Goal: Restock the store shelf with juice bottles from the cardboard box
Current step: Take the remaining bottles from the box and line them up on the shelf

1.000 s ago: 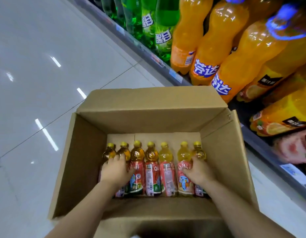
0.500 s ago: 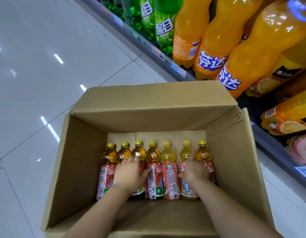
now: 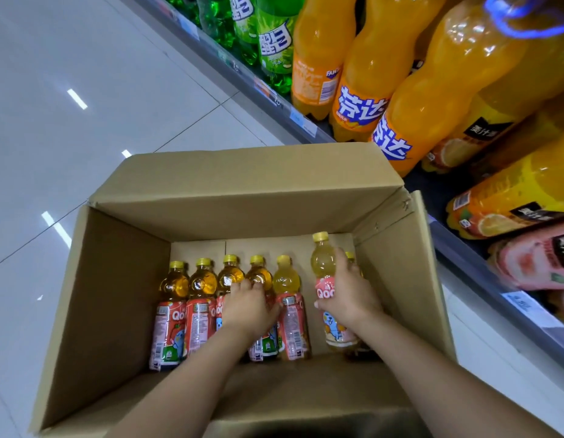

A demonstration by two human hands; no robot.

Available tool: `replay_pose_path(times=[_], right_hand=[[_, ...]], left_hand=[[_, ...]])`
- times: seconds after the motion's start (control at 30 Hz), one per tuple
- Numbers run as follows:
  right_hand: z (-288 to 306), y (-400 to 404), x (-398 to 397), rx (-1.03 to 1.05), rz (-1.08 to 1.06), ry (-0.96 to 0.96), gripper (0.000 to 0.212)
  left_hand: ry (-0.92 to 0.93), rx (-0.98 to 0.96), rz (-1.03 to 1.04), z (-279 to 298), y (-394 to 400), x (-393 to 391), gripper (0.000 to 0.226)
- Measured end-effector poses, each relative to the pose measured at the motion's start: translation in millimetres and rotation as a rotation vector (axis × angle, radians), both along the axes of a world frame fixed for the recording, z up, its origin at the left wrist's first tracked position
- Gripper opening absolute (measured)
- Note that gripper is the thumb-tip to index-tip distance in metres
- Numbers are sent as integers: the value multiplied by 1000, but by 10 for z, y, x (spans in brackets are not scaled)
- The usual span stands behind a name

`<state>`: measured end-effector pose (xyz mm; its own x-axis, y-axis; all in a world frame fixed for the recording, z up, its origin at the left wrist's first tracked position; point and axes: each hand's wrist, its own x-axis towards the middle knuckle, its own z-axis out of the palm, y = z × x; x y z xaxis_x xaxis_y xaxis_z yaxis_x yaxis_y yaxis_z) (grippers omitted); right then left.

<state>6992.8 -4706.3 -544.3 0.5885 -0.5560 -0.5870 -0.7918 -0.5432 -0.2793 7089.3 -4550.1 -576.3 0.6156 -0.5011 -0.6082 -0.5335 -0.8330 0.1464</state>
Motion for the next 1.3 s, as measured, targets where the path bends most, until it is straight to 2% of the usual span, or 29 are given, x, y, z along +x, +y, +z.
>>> replay_pose_path(times=[0.2,0.33,0.43,0.6,0.7,0.83,0.97,1.13,1.3], right_hand=[[349,-129,-212,-20,-52,-57,116],[358,-174,-327,19,-141,-116,119],[342,-185,-338,29,-125,-119,119],[353,-199,-279,56,-155,-141,120],[408,-211,-273,53,-149,-139,119],[580,-193,-308,15,-126,-172,117],[840,-189,-353,-11,-121,-222,115],[1283,-200,-406,-64,-149,-388,115],[1974,-191,-624,-144,-170,-550,116]], left_hand=[[29,181,-41,-184,-351,-114,62],[-59,255,3,-268,-561,-204,65],[-80,323,41,-267,-655,-260,71],[-56,313,98,-326,-684,-344,78],[-43,224,100,-318,-666,-372,71],[73,-25,203,-208,-589,-334,49],[97,-247,283,57,-516,-226,50],[108,-544,422,660,-381,-93,50],[-2,-761,317,1579,-325,-72,50]])
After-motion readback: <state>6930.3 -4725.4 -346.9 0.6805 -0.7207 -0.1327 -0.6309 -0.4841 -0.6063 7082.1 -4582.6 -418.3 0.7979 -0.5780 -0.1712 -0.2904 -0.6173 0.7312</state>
